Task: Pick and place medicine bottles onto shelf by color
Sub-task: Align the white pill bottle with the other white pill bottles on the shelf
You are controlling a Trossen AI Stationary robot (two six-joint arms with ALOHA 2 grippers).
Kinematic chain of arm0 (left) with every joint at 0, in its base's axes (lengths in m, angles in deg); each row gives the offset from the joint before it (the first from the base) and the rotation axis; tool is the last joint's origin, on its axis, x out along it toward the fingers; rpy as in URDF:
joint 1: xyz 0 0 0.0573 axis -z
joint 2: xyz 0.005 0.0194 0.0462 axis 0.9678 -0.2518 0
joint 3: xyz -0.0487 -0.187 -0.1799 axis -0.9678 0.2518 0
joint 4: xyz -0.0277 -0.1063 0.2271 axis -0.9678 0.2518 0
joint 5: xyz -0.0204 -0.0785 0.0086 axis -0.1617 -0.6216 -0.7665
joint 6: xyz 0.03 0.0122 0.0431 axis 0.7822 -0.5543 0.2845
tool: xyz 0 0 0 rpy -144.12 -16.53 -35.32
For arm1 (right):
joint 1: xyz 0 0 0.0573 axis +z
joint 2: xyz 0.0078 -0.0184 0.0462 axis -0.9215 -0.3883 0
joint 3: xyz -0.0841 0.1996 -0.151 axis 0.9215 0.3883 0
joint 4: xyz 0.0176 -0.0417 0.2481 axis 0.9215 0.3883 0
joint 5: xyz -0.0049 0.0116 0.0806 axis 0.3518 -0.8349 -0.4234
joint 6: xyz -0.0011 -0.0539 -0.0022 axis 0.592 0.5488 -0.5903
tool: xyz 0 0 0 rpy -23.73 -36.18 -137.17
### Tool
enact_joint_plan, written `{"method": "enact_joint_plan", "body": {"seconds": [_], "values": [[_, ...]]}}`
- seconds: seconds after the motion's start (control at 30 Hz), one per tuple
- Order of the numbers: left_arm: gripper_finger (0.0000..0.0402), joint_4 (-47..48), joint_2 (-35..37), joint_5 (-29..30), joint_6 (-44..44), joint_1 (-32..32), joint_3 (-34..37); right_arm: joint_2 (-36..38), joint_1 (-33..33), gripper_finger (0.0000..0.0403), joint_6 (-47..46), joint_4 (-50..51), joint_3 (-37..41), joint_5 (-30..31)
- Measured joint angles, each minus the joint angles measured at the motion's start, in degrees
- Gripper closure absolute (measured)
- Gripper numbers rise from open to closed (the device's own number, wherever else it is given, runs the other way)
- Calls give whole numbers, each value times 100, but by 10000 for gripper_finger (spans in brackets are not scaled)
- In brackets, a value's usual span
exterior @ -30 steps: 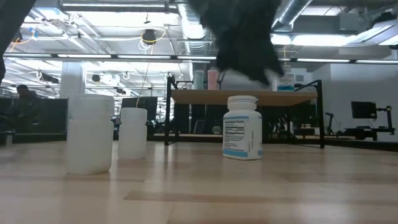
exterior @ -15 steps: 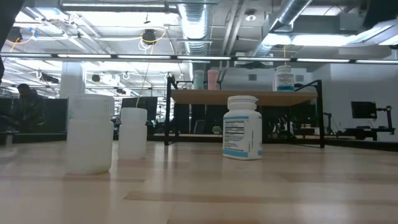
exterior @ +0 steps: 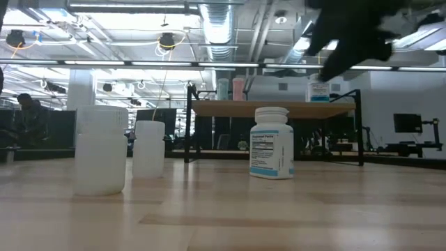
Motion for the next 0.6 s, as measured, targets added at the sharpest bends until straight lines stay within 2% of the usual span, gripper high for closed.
{"method": "enact_joint_plan", "body": {"seconds": [0.13,0.27,0.53,0.6], "values": [[185,-255,576,206,151,-455,233,-615,-286,143,-206,80,-429,-21],[185,-414,963,-182,305,-869,310,-960,-477,143,-436,254,-828,-166],[185,-443,1257,-340,381,-1070,312,-919,-662,152,-1009,1569,-1238,-195],[185,-432,1250,-461,393,-1065,312,-936,-700,156,-1114,1623,-1294,-225]]}}
